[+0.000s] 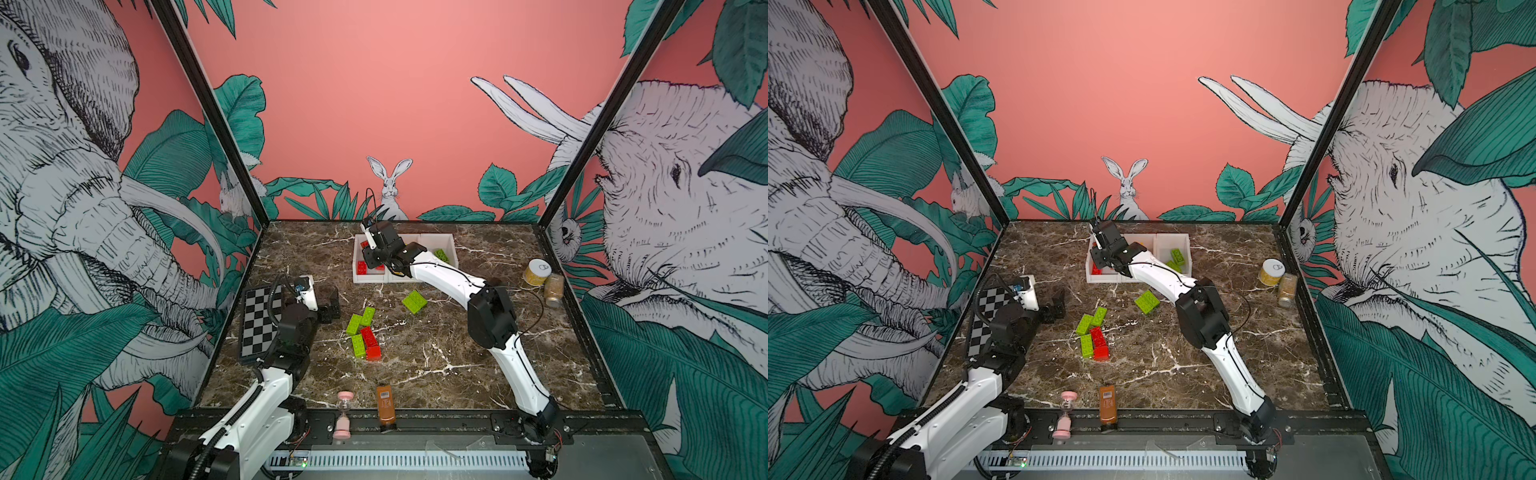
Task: Sort the legos into containers by color
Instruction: 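Carry the red brick to the farthest compartment and release, then move the right gripper back over the brick pile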
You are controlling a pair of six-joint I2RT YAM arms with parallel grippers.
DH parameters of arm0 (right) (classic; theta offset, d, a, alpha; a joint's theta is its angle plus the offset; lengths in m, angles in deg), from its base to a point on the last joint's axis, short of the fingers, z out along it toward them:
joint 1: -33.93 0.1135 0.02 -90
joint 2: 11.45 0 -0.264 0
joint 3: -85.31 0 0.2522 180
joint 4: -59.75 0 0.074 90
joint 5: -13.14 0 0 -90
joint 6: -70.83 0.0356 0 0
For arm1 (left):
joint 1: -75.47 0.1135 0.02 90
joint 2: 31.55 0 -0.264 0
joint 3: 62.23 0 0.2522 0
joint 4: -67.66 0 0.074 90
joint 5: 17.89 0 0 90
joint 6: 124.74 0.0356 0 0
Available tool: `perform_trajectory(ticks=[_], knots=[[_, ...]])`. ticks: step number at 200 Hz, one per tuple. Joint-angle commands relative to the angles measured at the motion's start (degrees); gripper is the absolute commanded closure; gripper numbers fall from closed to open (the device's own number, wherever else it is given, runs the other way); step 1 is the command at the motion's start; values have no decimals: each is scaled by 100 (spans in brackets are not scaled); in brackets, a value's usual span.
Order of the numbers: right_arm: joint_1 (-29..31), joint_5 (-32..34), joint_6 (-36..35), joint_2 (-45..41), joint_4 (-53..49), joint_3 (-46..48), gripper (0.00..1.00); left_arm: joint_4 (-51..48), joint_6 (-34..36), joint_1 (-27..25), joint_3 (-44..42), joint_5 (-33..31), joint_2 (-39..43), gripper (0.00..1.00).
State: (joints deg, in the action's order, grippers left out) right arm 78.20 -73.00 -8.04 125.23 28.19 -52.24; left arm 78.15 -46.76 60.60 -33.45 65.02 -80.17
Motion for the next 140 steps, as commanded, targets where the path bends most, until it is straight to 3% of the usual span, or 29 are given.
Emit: perform_trajectory(ticks=[1, 86, 109, 140], knots=[[-39, 55, 40, 212, 145, -275, 77, -8, -12, -24, -35, -14, 111, 2], [-35, -71, 91, 256, -156, -480, 46, -21, -12, -23, -29, -29, 128, 2], [15, -244, 95, -82, -298, -222, 44, -17, -2, -25, -33, -38, 129, 2], [149, -825, 211, -1041, -412, 860, 44, -43, -3, -24, -35, -55, 181, 2]])
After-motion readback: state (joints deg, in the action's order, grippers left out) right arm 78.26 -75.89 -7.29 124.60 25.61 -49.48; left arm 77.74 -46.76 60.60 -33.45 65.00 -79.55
